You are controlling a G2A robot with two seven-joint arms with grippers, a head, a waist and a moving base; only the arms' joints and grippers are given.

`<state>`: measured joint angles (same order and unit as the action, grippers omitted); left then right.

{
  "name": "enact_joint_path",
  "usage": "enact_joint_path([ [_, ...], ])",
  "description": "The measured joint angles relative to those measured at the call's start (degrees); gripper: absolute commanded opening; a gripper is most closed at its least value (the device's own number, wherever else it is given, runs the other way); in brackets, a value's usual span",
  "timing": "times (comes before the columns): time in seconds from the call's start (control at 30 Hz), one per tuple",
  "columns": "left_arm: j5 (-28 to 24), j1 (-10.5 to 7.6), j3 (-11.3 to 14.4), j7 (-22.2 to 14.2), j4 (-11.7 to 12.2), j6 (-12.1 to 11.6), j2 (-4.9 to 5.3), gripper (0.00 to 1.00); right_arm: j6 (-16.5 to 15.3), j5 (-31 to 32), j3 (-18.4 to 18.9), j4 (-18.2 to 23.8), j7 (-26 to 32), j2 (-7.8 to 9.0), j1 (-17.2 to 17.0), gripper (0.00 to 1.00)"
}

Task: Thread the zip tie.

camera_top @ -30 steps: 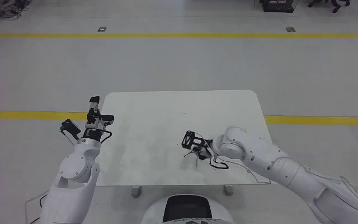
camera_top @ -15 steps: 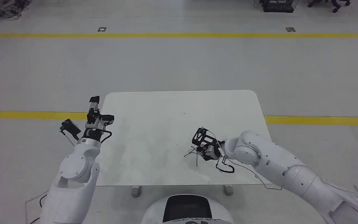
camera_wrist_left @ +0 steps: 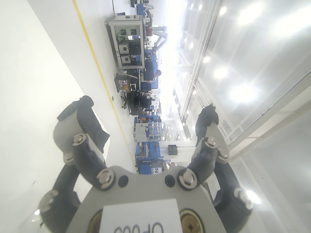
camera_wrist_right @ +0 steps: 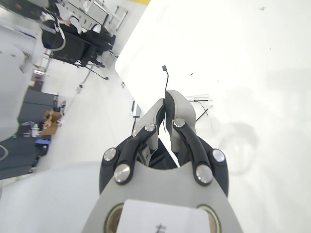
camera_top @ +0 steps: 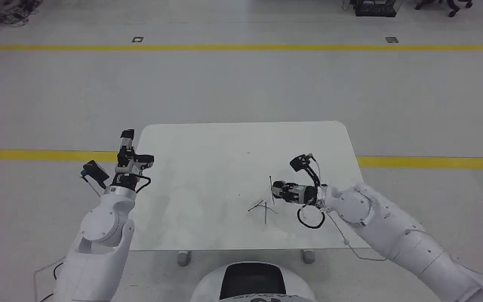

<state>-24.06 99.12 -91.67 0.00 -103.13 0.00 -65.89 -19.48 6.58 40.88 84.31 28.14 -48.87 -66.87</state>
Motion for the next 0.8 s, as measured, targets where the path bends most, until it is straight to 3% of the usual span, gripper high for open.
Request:
enact_joint_path([
  [0.23, 0.00, 0.00, 0.00, 0.00, 0.00, 0.00, 0.00, 1.00, 0.00, -12.28, 2.40, -0.94, 2.26, -0.38, -1.62, 0.00],
  [0.5, 0.00, 0.00, 0.00, 0.00, 0.00, 0.00, 0.00, 1.00, 0.00, -12.67, 2.48, -0.87, 2.12, -0.44, -1.77, 0.00],
  [0.8, 0.00, 0.00, 0.00, 0.00, 0.00, 0.00, 0.00, 1.00, 1.02, -23.22, 4.95, -1.97, 0.83, -1.39, -3.81, 0.00],
])
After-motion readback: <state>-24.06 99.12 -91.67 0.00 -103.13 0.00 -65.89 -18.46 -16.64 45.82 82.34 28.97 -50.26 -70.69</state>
